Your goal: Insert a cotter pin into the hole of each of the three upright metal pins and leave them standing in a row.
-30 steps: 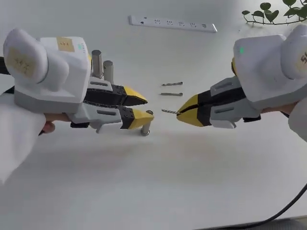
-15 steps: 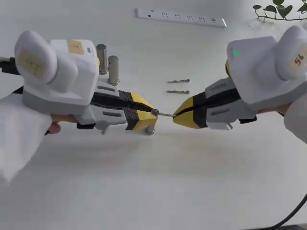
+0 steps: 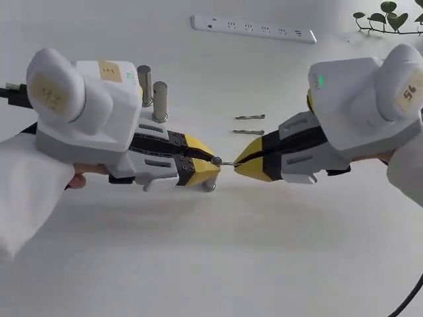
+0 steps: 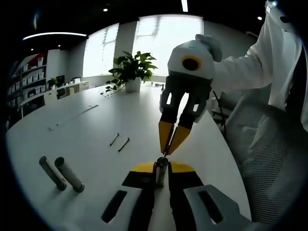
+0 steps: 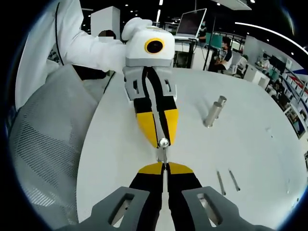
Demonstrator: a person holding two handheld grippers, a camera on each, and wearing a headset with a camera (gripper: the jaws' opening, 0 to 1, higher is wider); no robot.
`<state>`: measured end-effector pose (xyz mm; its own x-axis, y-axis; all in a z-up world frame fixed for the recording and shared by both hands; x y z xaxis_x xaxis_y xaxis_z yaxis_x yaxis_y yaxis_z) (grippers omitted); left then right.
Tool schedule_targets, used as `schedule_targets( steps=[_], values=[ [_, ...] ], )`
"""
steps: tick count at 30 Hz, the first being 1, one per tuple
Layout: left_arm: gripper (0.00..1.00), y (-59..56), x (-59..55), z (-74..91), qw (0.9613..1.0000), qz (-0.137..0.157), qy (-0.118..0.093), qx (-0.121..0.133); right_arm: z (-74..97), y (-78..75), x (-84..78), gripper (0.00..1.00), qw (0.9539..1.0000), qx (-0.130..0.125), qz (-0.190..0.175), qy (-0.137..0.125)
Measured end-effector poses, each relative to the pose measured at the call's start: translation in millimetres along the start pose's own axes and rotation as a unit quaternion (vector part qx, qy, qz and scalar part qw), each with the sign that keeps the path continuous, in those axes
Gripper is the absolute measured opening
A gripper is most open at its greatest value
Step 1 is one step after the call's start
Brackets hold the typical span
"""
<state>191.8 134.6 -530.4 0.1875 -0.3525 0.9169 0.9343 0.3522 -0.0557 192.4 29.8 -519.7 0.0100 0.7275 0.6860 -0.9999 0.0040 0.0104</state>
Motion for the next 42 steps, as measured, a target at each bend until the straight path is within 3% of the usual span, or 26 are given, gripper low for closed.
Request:
schedule_targets(
  steps=[16,20,29,42],
  values=[
    [0.07,0.1,-0.3,2.1,1.0000,-0.007,0.003,-0.001,-10.4,-2.2,9.1,0.00,0.9984,0.007,0.056,0.010],
    [0.07,0.1,-0.6,2.4,1.0000,-0.006,0.003,-0.002,-8.8,-2.7,7.9,0.11,0.9985,0.004,0.055,0.010],
    [0.07,-0.2,-1.4,3.9,1.0000,-0.009,0.005,0.001,0.5,-1.1,2.8,0.05,0.9991,-0.003,0.041,0.005],
    [0.07,-1.5,-0.9,5.1,0.9999,-0.003,0.001,0.010,-2.7,4.2,12.3,0.00,0.9989,-0.004,0.046,-0.003]
  ],
)
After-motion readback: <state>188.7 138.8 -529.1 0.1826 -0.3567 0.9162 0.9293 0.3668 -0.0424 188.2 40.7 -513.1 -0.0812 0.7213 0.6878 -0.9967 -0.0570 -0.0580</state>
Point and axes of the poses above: the centre of the closed fingertips' face, and the gripper's own axes: z roughly backward along the fingers, y roughly to its left, x roughly out of its top, the point moved 6 cm from there along z, roughly backward along the fingers, and after that the axes turned 7 degrees about x, right-handed, at the moved point
